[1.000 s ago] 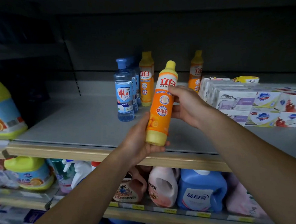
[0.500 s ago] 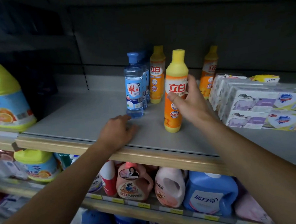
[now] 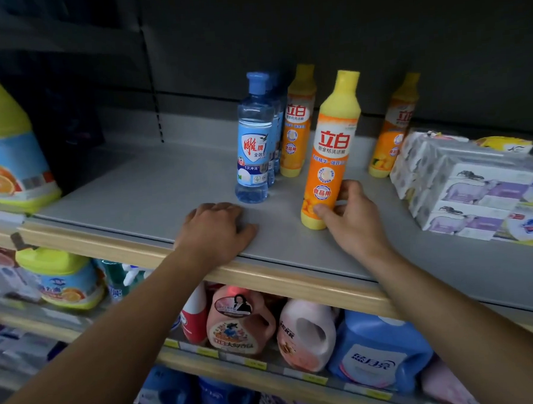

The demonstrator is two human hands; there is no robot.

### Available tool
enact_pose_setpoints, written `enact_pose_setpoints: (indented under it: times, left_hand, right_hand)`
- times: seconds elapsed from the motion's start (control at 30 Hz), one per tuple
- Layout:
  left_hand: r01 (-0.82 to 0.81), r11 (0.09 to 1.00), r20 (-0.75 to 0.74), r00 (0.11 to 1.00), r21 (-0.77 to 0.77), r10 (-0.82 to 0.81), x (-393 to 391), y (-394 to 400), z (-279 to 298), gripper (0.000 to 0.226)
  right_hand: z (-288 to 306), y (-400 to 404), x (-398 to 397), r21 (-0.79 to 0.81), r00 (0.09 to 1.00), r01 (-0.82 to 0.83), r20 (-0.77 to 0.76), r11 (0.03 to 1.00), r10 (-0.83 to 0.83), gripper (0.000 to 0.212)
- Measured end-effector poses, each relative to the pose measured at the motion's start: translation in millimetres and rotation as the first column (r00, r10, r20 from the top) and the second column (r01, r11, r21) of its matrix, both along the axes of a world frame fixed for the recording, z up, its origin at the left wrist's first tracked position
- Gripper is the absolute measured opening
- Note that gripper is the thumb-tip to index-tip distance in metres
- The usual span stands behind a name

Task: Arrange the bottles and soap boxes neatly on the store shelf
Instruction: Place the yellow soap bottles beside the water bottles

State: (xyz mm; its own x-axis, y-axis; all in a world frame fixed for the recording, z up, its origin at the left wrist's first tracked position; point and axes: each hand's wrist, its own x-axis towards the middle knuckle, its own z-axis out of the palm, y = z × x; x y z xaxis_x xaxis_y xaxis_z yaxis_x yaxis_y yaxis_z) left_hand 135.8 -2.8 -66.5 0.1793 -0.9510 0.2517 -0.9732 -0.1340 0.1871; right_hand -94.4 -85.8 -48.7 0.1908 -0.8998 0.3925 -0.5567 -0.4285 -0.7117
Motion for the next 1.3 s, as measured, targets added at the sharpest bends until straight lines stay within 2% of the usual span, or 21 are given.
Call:
enact_pose_setpoints:
  times: [0.27,0.57,1.07,1.3]
  left_hand:
    - [-0.018,1.0,-0.037,0.999,-0.011,0.017,2.7,-3.3,-2.2,0.06]
    - [-0.037,0.999,-0.027,0.999,-0.003,0.037,2.7,-7.3,-3.6,0.061]
    - [-0.038,0.999,-0.034,0.999,0.022,0.039,0.7,-7.4,-0.4,0.061]
    - [-0.042,0.999,-0.036,0.998,0.007,0.042,1.6,-7.2,-1.5,0.064]
  right_hand:
    - [3.0,-47.9,44.8,0.037,0.999,0.031,-0.015,0.999,-0.031,0.048]
    - [4.3,-76.5,78.6,0.081,0.999,0.053,-0.003,0.995,-0.052,0.051]
    - [3.7,-86.0,88.1,0.144,0.997,0.047,0.058,0.989,-0.056,0.052]
    - [5.1,-89.2,85.7,0.159,0.999,0.032,0.025,0.987,-0.037,0.053]
